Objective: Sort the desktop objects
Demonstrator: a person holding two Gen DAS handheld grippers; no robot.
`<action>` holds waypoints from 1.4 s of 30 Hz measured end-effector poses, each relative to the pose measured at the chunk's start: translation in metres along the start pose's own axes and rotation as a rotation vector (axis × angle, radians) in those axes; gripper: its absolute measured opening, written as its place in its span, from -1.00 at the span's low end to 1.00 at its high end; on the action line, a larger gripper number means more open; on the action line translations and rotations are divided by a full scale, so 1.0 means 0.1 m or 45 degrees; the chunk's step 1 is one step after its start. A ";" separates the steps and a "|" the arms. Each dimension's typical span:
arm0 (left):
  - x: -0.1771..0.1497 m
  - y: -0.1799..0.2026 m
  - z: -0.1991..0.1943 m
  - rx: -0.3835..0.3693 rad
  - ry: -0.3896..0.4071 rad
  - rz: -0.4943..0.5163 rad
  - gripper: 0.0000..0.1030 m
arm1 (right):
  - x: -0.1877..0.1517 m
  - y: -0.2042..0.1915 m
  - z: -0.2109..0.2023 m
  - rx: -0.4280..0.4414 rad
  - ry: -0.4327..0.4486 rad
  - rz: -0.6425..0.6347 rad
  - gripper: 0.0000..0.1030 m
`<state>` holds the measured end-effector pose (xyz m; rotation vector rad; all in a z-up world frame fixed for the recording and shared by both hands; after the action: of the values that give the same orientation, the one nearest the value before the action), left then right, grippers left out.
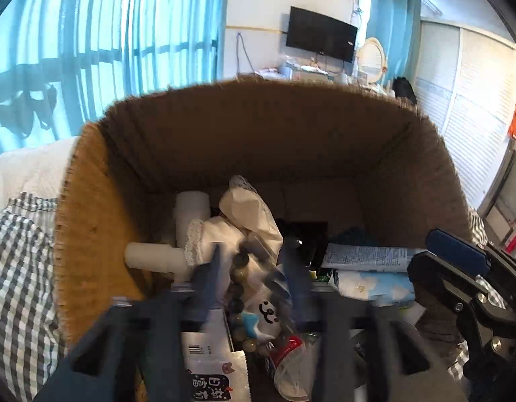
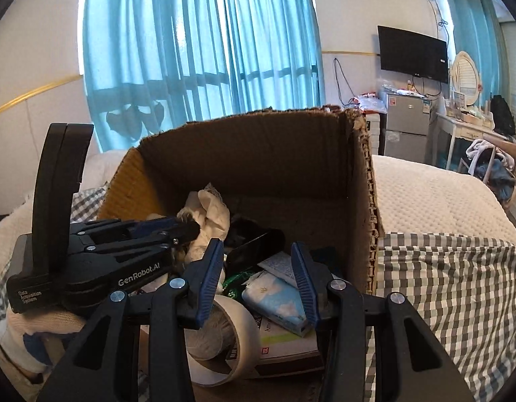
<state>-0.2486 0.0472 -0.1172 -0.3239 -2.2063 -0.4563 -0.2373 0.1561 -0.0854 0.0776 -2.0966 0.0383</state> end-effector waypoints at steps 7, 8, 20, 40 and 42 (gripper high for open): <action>0.10 0.08 -0.46 0.027 0.104 0.003 0.41 | 0.18 -0.07 -0.39 -0.021 0.087 0.017 -0.19; 0.11 0.10 -0.58 0.025 0.126 0.007 0.56 | 0.21 -0.08 -0.48 -0.028 0.107 0.015 -0.19; 0.25 0.29 -1.87 0.057 0.365 0.069 1.00 | 0.35 -0.33 -1.48 -0.032 0.261 0.014 0.10; -0.33 0.46 -2.38 0.112 0.347 0.042 1.00 | -0.29 -0.43 -2.41 -0.138 0.308 0.047 0.74; -0.45 0.50 -2.36 0.107 0.364 0.055 1.00 | -0.35 -0.40 -2.42 -0.148 0.303 0.067 0.83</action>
<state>-0.0392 -0.0118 -0.0044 -0.2446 -1.9304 -0.3609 -0.0079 0.1324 0.0062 -0.0508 -1.8590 -0.0410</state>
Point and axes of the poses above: each gripper's, at about its wrist camera, not at the fingertips, and z roughly the way its jaws point, y to its right, x to its top, the point moved 2 cm from there along z, roughly the way its jaws point, and after that the axes turned 13 degrees about -x, right-handed, at the moved point
